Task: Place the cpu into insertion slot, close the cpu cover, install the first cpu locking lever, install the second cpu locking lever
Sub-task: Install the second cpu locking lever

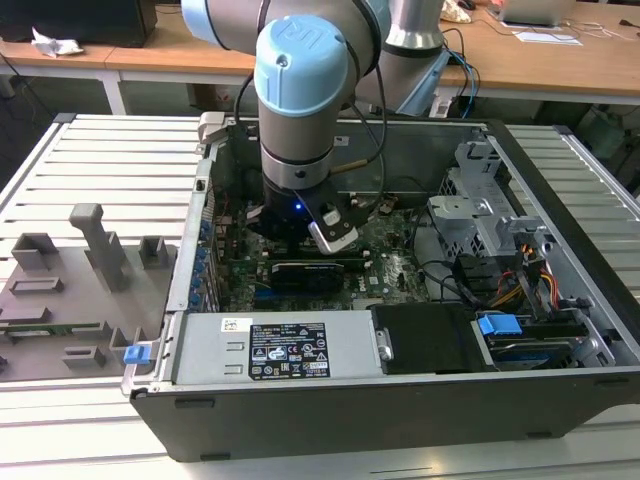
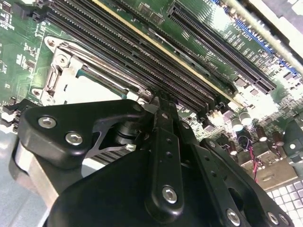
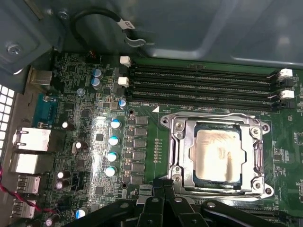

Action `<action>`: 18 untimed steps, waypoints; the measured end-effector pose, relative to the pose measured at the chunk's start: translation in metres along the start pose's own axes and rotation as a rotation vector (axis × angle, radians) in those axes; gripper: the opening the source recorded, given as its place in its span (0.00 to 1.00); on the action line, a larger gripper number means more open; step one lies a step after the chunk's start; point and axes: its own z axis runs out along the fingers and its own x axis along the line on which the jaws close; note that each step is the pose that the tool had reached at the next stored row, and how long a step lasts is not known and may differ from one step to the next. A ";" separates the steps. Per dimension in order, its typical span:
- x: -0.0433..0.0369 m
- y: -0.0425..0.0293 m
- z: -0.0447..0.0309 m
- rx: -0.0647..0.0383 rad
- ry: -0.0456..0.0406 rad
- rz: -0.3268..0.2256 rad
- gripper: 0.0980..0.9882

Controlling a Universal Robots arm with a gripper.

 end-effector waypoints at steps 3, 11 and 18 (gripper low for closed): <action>0.0000 0.0004 -0.0012 -0.001 -0.0005 0.000 0.01; -0.0003 0.0036 -0.0165 0.000 -0.0003 0.000 0.01; -0.0005 0.0057 -0.0256 -0.001 -0.0004 0.000 0.01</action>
